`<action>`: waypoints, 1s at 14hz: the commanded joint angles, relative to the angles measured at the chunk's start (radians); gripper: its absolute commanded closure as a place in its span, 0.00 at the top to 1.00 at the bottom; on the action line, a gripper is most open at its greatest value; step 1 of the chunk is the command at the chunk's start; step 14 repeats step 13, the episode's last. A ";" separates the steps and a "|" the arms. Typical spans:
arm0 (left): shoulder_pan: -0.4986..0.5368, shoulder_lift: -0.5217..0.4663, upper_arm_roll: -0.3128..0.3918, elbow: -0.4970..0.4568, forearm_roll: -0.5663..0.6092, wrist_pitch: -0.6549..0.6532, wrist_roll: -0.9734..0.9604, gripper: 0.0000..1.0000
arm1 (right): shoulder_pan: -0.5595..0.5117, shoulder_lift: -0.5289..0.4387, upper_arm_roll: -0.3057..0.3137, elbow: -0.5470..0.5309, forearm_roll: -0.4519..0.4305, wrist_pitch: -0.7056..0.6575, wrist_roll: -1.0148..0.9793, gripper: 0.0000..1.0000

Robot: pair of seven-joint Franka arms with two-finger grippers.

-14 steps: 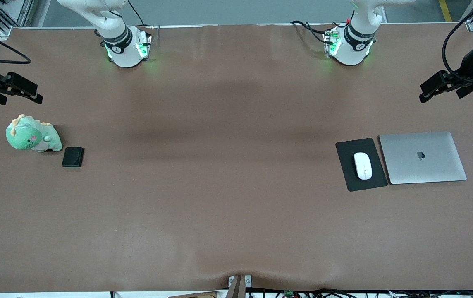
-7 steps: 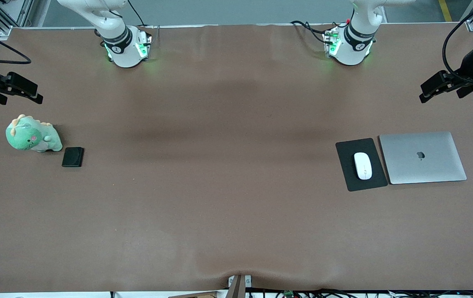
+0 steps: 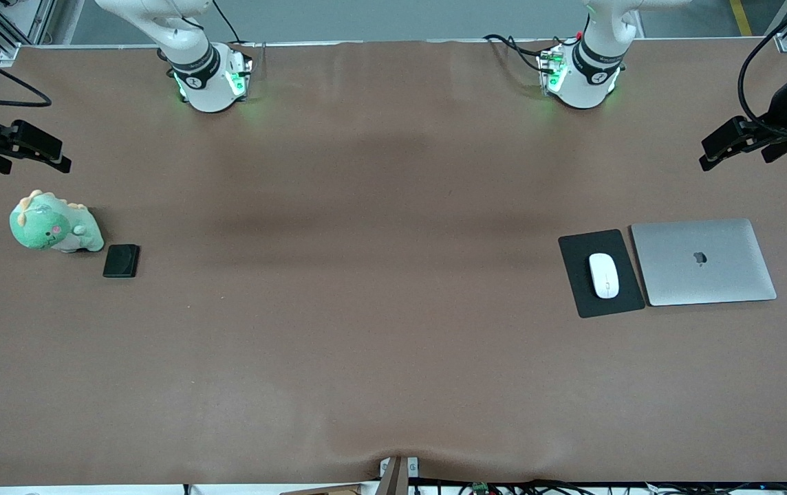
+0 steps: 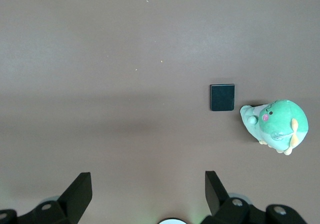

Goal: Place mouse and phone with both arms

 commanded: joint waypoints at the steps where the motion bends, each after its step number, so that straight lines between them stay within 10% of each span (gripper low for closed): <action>1: 0.003 -0.001 0.003 0.016 -0.004 -0.019 0.018 1.00 | -0.013 0.002 0.003 0.006 0.009 0.005 -0.012 1.00; 14: 0.002 -0.001 0.002 0.020 0.016 -0.020 0.019 1.00 | -0.007 -0.002 0.004 0.000 0.009 -0.003 0.007 1.00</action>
